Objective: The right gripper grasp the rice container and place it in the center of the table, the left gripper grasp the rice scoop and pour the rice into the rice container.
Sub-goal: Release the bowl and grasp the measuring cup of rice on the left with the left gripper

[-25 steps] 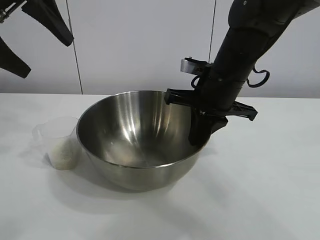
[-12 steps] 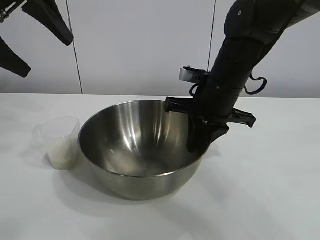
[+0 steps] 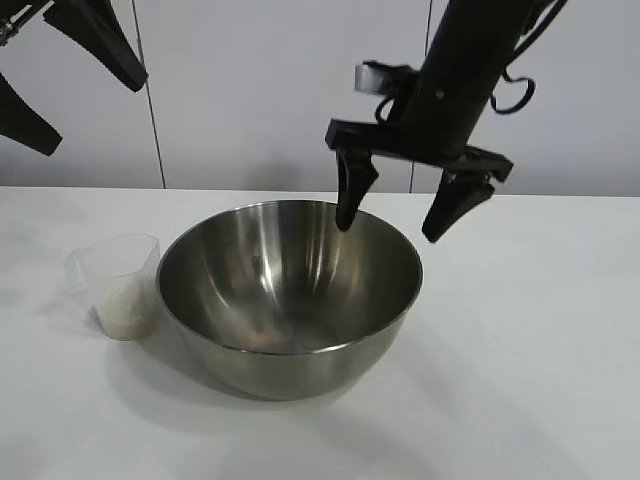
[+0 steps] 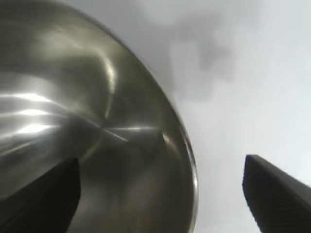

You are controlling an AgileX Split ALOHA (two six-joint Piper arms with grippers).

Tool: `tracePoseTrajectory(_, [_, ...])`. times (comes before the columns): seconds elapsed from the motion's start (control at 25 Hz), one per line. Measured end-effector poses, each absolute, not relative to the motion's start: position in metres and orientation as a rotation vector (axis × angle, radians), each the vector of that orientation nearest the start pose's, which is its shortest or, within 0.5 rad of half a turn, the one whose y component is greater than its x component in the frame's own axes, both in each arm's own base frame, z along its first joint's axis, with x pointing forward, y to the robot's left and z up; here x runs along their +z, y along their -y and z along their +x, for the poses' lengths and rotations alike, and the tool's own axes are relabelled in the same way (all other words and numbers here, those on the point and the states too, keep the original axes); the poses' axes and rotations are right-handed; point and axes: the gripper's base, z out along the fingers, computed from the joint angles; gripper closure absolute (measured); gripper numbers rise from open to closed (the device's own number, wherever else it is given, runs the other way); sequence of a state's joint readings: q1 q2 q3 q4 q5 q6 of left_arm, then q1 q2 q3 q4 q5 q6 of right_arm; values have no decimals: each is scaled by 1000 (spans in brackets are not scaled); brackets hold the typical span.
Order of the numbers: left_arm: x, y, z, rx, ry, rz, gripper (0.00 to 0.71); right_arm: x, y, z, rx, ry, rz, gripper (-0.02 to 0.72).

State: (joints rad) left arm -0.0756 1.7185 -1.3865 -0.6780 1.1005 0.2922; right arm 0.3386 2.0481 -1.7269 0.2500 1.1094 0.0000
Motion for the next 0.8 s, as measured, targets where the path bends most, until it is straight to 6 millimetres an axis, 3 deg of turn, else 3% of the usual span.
tracePoseTrajectory(0.24, [286,77,348,-861,-2726,168,16,270,-162,410,366,-2859,-402,71])
tracePoseTrajectory(0.36, [286,77,348,-853,-2727,172,16,279,-149,416,271,-2835,-381,71])
tracePoseTrajectory(0.44, [285,76,348,-842,-2731,177,16,283,-125,421,219,-2833,-313,70])
tracePoseTrajectory(0.68, [285,76,348,-829,-2736,183,16,293,-12,435,89,-2819,-29,72])
tracePoseTrajectory(0.8, [285,76,348,-830,-2736,183,16,296,31,434,23,-2813,41,72])
